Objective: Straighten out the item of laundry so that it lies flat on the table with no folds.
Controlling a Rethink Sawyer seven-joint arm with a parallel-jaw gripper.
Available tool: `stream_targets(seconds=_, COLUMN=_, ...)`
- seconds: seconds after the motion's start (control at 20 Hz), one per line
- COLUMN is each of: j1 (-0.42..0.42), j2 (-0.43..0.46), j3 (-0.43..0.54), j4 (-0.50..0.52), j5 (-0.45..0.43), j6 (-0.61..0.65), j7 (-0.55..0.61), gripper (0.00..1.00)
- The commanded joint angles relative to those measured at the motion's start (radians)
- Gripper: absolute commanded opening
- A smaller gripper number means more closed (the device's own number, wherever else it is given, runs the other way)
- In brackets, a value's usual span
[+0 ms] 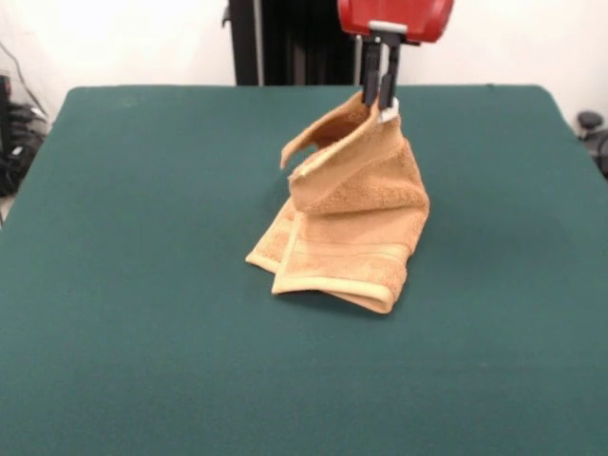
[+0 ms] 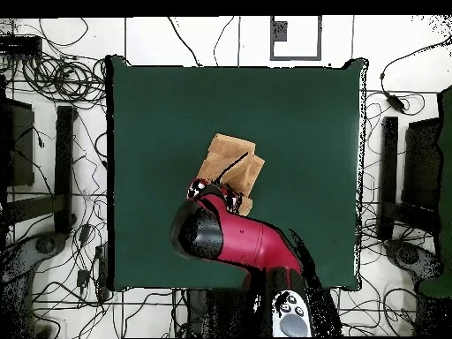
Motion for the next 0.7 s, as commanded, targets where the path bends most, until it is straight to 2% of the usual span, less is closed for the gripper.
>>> stream_targets(seconds=0.05, j1=-0.017, j2=0.028, j3=0.088, j4=0.096, j5=-0.045, j6=0.010, j7=0.103, gripper=0.00)
stream_targets(seconds=0.35, j1=-0.012, j2=0.020, j3=0.090, j4=0.102, j5=-0.041, j6=0.015, j7=0.116, gripper=0.00)
stream_targets(seconds=0.7, j1=-0.007, j2=-0.024, j3=0.107, j4=0.169, j5=-0.026, j6=-0.007, j7=0.150, gripper=0.00)
